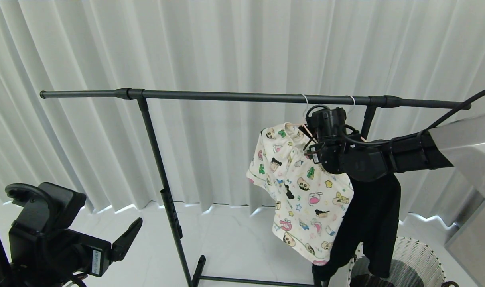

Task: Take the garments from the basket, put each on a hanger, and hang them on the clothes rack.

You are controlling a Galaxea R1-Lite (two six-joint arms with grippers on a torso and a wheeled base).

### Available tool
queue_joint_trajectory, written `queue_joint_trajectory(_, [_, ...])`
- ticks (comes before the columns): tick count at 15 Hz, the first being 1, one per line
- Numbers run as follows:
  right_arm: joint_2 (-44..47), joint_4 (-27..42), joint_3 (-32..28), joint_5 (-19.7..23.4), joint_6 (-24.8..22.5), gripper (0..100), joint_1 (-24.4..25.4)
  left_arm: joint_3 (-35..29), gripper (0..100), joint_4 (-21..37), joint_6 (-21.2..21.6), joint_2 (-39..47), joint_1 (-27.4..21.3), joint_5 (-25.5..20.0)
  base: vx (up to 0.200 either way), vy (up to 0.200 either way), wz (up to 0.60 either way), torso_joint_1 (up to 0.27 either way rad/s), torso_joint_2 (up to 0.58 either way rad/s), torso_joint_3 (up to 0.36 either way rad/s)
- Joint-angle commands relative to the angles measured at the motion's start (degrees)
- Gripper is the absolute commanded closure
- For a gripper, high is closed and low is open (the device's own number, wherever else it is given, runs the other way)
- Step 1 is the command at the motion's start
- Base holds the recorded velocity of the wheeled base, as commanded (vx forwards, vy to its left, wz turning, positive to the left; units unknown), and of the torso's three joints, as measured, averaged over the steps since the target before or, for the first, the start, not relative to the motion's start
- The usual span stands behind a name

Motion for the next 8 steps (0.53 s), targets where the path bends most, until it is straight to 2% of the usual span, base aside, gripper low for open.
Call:
queue_joint_trajectory(1, [-1.3,0.0,-0.4,0.3,0.2,0,0.9,0.0,0,0.0,0.0,0.0,0.0,0.0,0.000,0.000,0.00,0.000,0.00,0.000])
queue_joint_trajectory(5, [-4.0,0.0,0.2,1.3,3.9,0,3.2,0.0,0,0.0,-0.4,-0.1,0.1,0.0,0.000,0.000,0.00,0.000,0.00,0.000])
queue_joint_trajectory(8, [-7.2,0.4,0.2,5.4,4.2,0,3.6,0.0,0,0.0,-0.4,-0.3,0.3,0.1,0.000,0.000,0.00,0.000,0.00,0.000])
